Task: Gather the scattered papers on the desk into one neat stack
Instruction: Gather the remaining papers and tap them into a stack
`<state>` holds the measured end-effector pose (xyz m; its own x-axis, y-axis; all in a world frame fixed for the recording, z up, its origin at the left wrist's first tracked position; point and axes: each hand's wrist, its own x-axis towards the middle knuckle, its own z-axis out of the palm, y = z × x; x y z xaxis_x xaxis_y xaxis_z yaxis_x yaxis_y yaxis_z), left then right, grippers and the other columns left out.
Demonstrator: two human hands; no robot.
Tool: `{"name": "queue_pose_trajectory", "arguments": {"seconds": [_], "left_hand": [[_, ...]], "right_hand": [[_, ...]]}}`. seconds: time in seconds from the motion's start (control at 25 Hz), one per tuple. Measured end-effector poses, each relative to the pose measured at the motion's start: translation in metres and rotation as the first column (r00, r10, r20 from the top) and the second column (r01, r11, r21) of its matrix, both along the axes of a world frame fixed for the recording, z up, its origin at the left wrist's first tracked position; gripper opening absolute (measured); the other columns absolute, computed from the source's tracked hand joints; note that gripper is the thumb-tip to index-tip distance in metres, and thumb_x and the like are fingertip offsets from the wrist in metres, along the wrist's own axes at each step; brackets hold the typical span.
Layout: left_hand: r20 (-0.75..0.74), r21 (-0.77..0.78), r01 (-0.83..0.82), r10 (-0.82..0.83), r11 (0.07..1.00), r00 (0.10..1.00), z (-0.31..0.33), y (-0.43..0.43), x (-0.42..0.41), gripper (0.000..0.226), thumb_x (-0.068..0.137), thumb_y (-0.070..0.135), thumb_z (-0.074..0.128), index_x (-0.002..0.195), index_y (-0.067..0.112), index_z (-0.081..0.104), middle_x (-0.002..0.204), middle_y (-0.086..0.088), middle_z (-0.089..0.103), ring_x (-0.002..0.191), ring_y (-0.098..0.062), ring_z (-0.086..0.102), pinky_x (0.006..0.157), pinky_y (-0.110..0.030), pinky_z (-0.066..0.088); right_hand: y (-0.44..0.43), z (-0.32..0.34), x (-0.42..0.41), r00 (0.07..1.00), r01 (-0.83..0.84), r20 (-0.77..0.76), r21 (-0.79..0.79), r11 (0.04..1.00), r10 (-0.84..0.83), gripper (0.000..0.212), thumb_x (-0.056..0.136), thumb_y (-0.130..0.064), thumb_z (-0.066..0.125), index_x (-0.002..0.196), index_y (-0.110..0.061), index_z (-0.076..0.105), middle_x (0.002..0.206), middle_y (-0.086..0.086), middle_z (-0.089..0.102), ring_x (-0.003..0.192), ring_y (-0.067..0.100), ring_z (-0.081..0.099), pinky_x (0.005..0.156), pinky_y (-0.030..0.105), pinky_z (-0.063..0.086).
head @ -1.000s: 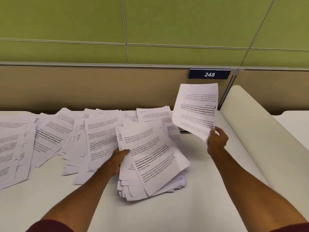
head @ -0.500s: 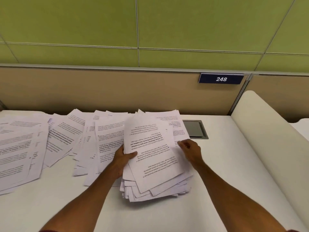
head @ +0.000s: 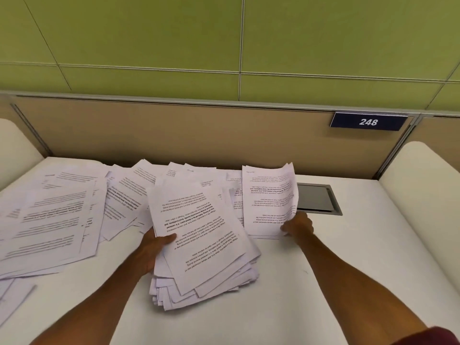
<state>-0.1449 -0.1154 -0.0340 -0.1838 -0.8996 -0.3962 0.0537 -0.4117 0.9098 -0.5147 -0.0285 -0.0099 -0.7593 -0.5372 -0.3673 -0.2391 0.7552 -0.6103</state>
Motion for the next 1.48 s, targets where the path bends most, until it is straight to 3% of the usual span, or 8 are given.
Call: {"name": "queue_pose_trajectory", "arguments": {"seconds": [0.16,0.32,0.64,0.76,0.84,0.96,1.08,1.48], "left_hand": [[0.000,0.024,0.029,-0.029,0.999,1.000,-0.004,-0.004,0.003,0.054,0.084,-0.013,0.060,0.135,0.000,0.048,0.134,-0.021,0.056,0.123,-0.040,0.053,0.106,-0.060,0.038],[0.007,0.028,0.023,-0.023,0.999,1.000,-0.004,-0.007,0.001,0.054,0.083,-0.010,0.064,0.134,0.003,0.050,0.132,-0.019,0.058,0.121,-0.038,0.055,0.105,-0.059,0.040],[-0.068,0.111,-0.020,0.028,0.994,0.997,0.013,-0.005,-0.027,0.066,0.090,0.049,0.057,0.143,0.013,0.042,0.141,-0.014,0.051,0.130,-0.036,0.047,0.110,-0.054,0.036],[0.009,-0.026,0.003,-0.003,1.000,1.000,0.009,-0.003,-0.030,0.063,0.080,0.021,0.077,0.135,0.009,0.050,0.137,-0.013,0.055,0.118,-0.028,0.054,0.102,-0.039,0.042],[0.069,-0.059,0.024,-0.020,0.998,0.997,0.004,-0.003,-0.023,0.060,0.078,-0.005,0.073,0.133,0.006,0.051,0.133,-0.015,0.058,0.108,-0.024,0.055,0.094,-0.032,0.043],[0.085,-0.038,0.060,-0.056,0.997,0.995,0.003,-0.012,-0.005,0.063,0.080,-0.013,0.065,0.137,0.007,0.048,0.134,-0.013,0.057,0.108,-0.022,0.054,0.094,-0.030,0.042],[0.115,-0.020,0.075,-0.072,0.997,0.991,-0.003,-0.025,0.012,0.063,0.082,-0.016,0.061,0.139,0.004,0.045,0.137,-0.016,0.054,0.115,-0.027,0.053,0.097,-0.032,0.041],[0.030,-0.011,0.143,-0.142,0.990,0.989,-0.008,-0.032,0.020,0.063,0.083,-0.019,0.056,0.141,0.003,0.042,0.140,-0.018,0.051,0.125,-0.035,0.050,0.102,-0.040,0.043]], "right_hand": [[0.011,0.006,-0.003,0.863,0.428,0.470,-0.481,0.765,-0.187,0.046,0.089,0.001,0.062,0.133,-0.004,0.050,0.129,0.019,0.055,0.114,0.041,0.057,0.082,0.048,0.059],[0.022,0.019,-0.004,0.742,0.596,0.668,-0.619,0.512,-0.055,0.049,0.089,0.008,0.060,0.135,-0.004,0.046,0.131,0.018,0.054,0.113,0.037,0.057,0.081,0.043,0.055],[0.023,0.006,0.080,0.866,-0.088,0.376,-0.532,0.842,0.328,0.062,0.080,-0.014,0.079,0.133,-0.012,0.047,0.134,0.011,0.057,0.119,0.035,0.058,0.084,0.051,0.059],[0.016,0.004,0.101,0.863,-0.357,0.220,-0.373,0.857,0.455,0.058,0.073,-0.045,0.081,0.117,-0.014,0.058,0.105,0.002,0.068,0.096,0.026,0.068,0.073,0.036,0.062],[0.012,0.011,0.094,0.951,-0.258,0.072,-0.354,0.899,0.301,0.061,0.071,-0.065,0.070,0.100,-0.012,0.061,0.092,0.002,0.069,0.091,0.025,0.067,0.073,0.032,0.056],[0.004,0.010,0.071,0.981,-0.056,-0.184,0.011,0.998,0.057,0.077,0.079,-0.056,0.071,0.128,-0.003,0.045,0.131,0.018,0.054,0.125,0.035,0.049,0.099,0.044,0.045],[-0.009,0.009,0.076,0.987,-0.029,-0.143,0.256,0.966,0.068,0.091,0.076,-0.051,0.076,0.141,-0.004,0.033,0.144,0.017,0.039,0.136,0.035,0.037,0.107,0.046,0.037],[-0.030,0.006,0.094,0.940,0.242,0.290,-0.187,0.952,-0.182,0.051,0.080,-0.014,0.076,0.124,-0.006,0.053,0.121,0.017,0.063,0.096,0.033,0.063,0.086,0.050,0.058]]}}
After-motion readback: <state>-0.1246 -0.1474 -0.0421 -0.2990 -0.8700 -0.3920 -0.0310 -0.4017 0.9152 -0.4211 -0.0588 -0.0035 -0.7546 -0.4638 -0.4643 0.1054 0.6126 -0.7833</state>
